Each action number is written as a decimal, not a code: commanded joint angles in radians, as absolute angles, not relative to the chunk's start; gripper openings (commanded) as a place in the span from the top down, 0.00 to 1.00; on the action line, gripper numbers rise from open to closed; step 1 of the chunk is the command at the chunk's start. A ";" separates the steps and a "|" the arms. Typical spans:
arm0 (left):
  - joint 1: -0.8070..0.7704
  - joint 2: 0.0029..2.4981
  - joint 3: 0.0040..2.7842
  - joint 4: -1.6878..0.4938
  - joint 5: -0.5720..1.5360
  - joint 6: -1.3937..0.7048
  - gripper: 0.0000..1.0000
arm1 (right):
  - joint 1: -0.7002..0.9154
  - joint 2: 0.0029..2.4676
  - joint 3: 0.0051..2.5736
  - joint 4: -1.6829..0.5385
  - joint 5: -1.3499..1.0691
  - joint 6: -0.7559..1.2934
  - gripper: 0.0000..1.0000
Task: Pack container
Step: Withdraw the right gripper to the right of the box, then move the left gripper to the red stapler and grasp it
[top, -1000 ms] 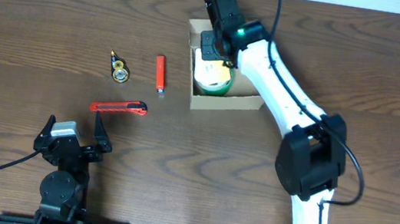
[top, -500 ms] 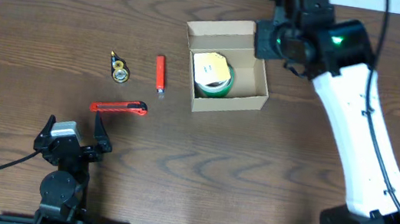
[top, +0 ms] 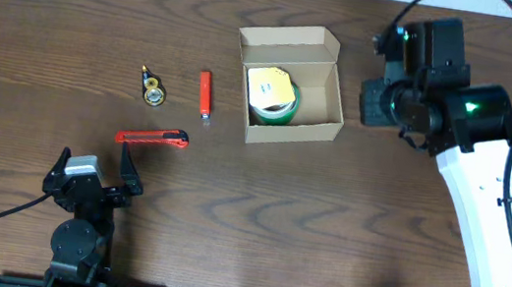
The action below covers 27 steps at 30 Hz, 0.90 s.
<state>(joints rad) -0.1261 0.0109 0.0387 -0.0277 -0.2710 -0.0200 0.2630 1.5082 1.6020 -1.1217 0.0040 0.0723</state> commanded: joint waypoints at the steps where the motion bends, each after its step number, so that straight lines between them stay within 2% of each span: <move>1: -0.123 0.004 0.008 0.006 -0.331 0.017 0.05 | 0.253 1.470 1.555 -1.115 -0.003 0.050 0.50; 2: -0.123 0.004 0.008 0.031 -0.340 0.016 0.05 | 0.253 1.472 1.555 -1.121 0.004 0.050 0.11; 3: -0.123 0.004 0.008 0.052 -0.342 0.016 0.04 | 0.253 1.473 1.555 -1.126 0.017 0.051 0.01; 7: -0.123 0.004 0.009 0.116 -0.341 0.016 0.05 | 0.254 1.473 1.555 -1.135 0.029 0.051 0.01; 15: -0.124 0.004 0.009 0.093 -0.332 0.006 0.05 | 0.256 1.473 1.555 -1.137 0.030 0.051 0.01; 19: -0.124 0.004 0.009 0.110 -0.096 -0.157 0.05 | 0.256 1.473 1.555 -1.137 0.029 0.051 0.01; 23: -0.124 0.014 0.020 0.035 0.133 -0.321 0.05 | 0.256 1.473 1.555 -1.137 0.030 0.051 0.01; 27: -0.124 0.063 0.120 -0.088 0.152 -0.346 0.04 | 0.256 1.473 1.555 -1.137 0.029 0.051 0.01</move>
